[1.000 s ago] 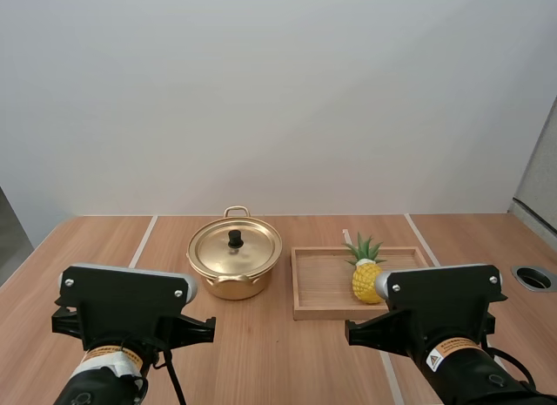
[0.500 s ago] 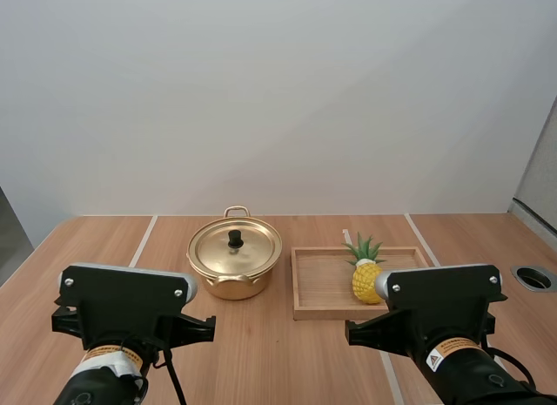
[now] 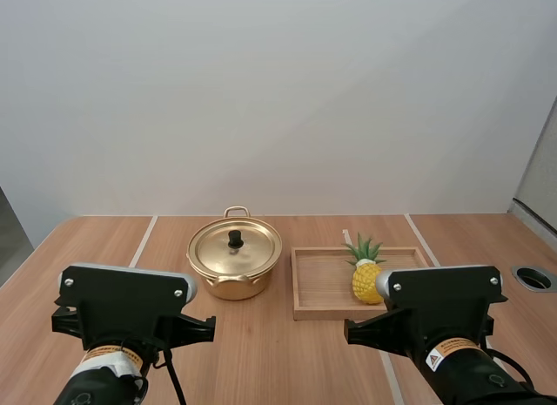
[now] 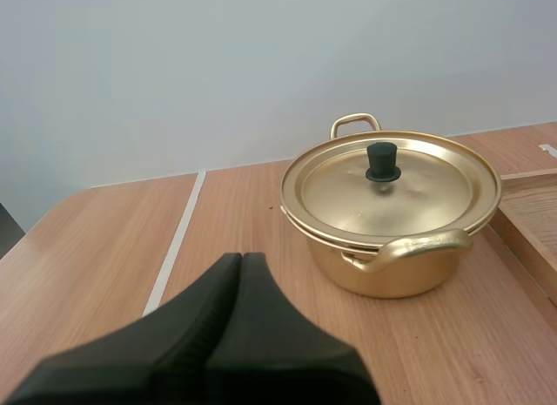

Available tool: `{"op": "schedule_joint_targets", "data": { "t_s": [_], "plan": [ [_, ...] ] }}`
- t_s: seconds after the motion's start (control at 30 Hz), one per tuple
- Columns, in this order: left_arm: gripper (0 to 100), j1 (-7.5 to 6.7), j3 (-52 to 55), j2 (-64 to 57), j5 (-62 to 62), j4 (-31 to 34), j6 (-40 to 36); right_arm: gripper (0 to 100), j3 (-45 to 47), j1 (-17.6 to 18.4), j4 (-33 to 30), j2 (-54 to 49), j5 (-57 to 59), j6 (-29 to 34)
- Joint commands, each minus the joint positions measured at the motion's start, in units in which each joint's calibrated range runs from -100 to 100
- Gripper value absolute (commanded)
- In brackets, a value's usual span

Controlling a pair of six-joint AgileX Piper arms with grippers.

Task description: Open the pot, put the pineapple inside, and close it

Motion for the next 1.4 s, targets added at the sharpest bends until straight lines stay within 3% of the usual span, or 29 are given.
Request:
{"op": "schedule_joint_targets", "data": {
  "t_s": [0.0, 0.23, 0.3, 0.37, 0.43, 0.53, 0.57, 0.6, 0.63, 0.9, 1.03, 1.2, 1.27, 1.37],
  "plan": [
    [0, -0.08, 0.00, -0.35, -0.78, 0.06, -0.83, 0, 0.00, -0.09, -1.17, 0.27, -1.24, 0.00],
    [2, -0.08, 0.00, -0.35, -0.44, 0.49, -0.83, 0, 0.00, -0.09, -3.29, 0.27, -0.91, 0.00],
    [10, -0.08, 0.00, -0.35, -0.44, 0.49, -1.13, 0, 0.00, -0.09, -3.44, 0.27, -0.94, 0.00],
    [25, -0.08, 0.00, -0.35, -0.44, 0.49, -1.13, 0, 0.00, -0.09, -3.44, 0.27, -0.94, 0.00],
    [42, -0.08, 0.00, -0.35, -0.44, 0.49, -2.24, 15, 0.00, -0.09, -3.44, 0.27, -0.94, 0.00],
    [87, -0.08, 0.00, -0.35, -0.64, 0.49, -2.36, 49, 0.00, -0.09, -3.44, 0.27, -0.94, 0.00],
    [91, -0.08, 0.00, -0.35, -0.64, 0.49, -2.47, 58, 0.00, -0.09, -3.44, 0.27, -0.94, 0.00],
    [100, -0.08, 0.00, -0.35, -0.80, 0.49, -2.56, 77, 0.00, -0.09, -3.44, 0.27, -0.94, 0.00],
    [100, -0.08, 0.00, -0.35, -1.08, 0.49, -3.33, 100, 0.00, -0.09, -3.54, 0.27, -0.94, 0.00],
    [100, -0.08, 0.00, -0.35, -7.18, 0.59, -4.02, 100, 0.00, -0.09, -6.68, 0.27, -2.69, 0.00],
    [100, -0.08, -1.95, -0.35, -20.19, 3.11, -4.02, 100, 0.00, -0.09, -18.51, 0.27, -12.14, 0.00],
    [100, -0.08, -10.32, -0.35, -40.67, 3.00, -4.02, 100, 0.00, -0.35, -39.98, 0.27, -25.61, -0.33],
    [100, -0.08, -14.14, -0.35, -44.55, 3.00, -4.02, 100, -1.88, -0.42, -43.37, 0.27, -24.14, -0.33],
    [100, -0.08, -19.38, -0.35, -42.18, 3.00, -4.02, 100, -8.76, -0.42, -43.23, 0.27, -13.97, 0.00]
  ]
}}
